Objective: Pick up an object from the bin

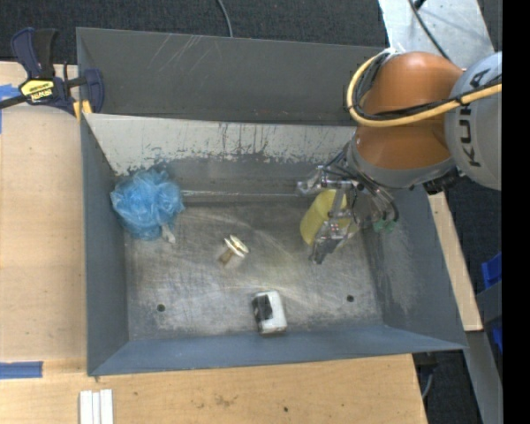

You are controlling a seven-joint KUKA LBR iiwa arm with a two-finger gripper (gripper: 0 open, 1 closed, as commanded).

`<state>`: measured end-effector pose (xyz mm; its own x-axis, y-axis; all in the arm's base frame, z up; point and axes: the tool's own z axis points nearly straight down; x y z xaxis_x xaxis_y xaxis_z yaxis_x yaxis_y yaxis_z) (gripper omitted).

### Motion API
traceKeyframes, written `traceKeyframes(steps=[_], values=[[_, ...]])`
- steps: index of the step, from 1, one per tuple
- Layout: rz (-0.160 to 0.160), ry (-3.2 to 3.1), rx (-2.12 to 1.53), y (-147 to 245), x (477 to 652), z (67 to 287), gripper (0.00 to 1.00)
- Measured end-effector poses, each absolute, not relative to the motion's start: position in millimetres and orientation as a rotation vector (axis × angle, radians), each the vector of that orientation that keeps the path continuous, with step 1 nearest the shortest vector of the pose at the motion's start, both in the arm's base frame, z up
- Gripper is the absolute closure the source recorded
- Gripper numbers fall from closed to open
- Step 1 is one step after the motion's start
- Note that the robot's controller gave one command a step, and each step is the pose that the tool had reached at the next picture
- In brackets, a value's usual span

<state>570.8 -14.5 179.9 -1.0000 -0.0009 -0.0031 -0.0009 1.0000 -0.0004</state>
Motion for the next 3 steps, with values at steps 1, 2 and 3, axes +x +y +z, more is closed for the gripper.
traceKeyframes(steps=[1,2,3], values=[[-0.001,3.138,-0.002,-14.5,570.8,179.9,0.0],[-0.002,3.108,0.428,14.8,575.3,74.5,1.0],[-0.002,3.108,0.428,14.8,575.3,74.5,1.0]])
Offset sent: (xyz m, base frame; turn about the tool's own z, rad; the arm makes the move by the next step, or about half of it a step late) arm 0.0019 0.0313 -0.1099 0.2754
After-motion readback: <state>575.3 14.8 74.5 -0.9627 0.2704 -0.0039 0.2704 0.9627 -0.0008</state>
